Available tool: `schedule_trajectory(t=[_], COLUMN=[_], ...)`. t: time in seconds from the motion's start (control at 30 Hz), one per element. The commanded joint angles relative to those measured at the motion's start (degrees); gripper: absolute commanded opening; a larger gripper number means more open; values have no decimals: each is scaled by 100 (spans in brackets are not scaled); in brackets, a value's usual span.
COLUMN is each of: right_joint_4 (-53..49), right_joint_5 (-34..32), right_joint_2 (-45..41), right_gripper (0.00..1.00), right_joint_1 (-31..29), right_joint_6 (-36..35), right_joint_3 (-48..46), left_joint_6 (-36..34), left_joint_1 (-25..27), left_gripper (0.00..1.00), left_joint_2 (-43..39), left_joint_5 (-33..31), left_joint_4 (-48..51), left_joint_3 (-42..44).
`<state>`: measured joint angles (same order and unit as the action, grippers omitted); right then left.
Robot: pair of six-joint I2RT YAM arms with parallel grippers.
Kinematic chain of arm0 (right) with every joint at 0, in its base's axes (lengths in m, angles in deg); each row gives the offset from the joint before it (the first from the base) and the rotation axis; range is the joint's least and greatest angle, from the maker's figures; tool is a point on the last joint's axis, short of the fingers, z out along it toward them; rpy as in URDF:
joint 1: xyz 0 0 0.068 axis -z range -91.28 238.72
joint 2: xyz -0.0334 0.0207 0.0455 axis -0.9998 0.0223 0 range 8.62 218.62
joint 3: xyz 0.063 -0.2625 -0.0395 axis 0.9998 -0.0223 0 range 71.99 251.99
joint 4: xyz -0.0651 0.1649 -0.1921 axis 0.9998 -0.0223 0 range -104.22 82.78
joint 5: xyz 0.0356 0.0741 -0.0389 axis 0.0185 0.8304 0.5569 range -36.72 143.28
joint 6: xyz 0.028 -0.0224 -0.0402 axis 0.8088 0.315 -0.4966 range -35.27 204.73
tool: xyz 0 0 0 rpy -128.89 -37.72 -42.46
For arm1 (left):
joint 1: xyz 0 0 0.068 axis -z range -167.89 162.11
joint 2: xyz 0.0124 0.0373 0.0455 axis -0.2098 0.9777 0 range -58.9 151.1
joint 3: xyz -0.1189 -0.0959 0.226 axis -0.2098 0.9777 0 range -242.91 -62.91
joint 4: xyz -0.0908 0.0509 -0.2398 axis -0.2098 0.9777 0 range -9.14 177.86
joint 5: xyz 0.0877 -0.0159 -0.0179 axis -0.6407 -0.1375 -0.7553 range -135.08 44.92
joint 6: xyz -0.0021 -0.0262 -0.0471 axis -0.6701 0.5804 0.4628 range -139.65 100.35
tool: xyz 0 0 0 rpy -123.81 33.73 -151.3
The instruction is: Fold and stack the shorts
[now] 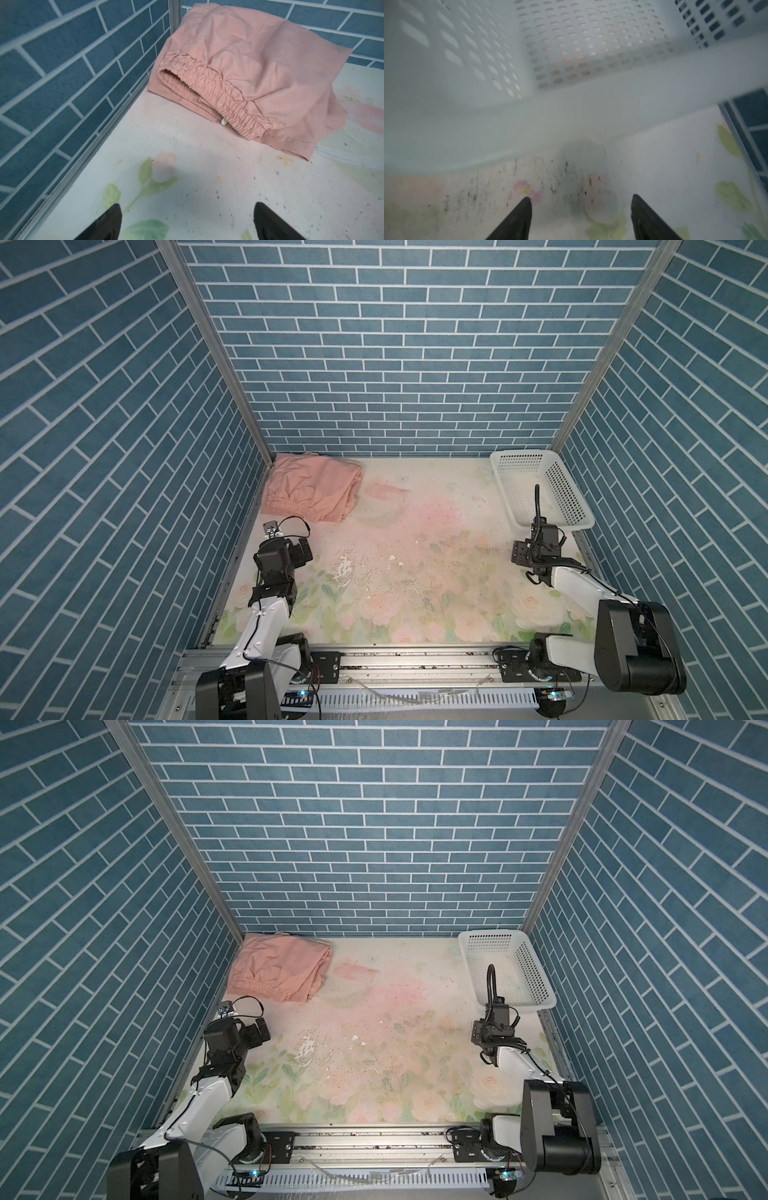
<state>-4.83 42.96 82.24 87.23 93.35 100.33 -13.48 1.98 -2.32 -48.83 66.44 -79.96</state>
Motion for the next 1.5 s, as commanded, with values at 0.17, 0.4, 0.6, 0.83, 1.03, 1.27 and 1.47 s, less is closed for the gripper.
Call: schedule_trajectory(t=[0.17, 0.4, 0.6, 0.83, 1.03, 1.27, 1.47], right_joint_4=[2461, 3239, 5299, 4965, 4722, 4724, 4726], right_joint_5=[1044, 1470, 1420, 1647, 1569, 1569, 1569], right_joint_2=[372, 670, 1360, 1478, 1449, 1462, 1466], right_gripper=[76, 76, 77, 99, 99, 99, 99], right_joint_1=[183, 279, 487, 519, 519, 519, 519], right_joint_6=[-647, -733, -608, -674, -668, -654, -669], right_joint_3=[-195, -231, -960, -688, -592, -584, -588], left_joint_6=[-318, -343, -454, -337, -969, -969, -969], left_joint_1=[13, 13, 11, 260, 929, 987, 987], left_gripper=[100, 100, 100, 100, 100, 100, 100], left_joint_2=[844, 1545, 1751, 2160, 3051, 3065, 3074], left_joint_5=[371, 553, 906, 1042, 692, 586, 577], left_joint_4=[-1971, -2849, -2485, -4050, -3344, -3383, -3421], left_joint_3=[174, 56, -268, 253, -547, -541, -540])
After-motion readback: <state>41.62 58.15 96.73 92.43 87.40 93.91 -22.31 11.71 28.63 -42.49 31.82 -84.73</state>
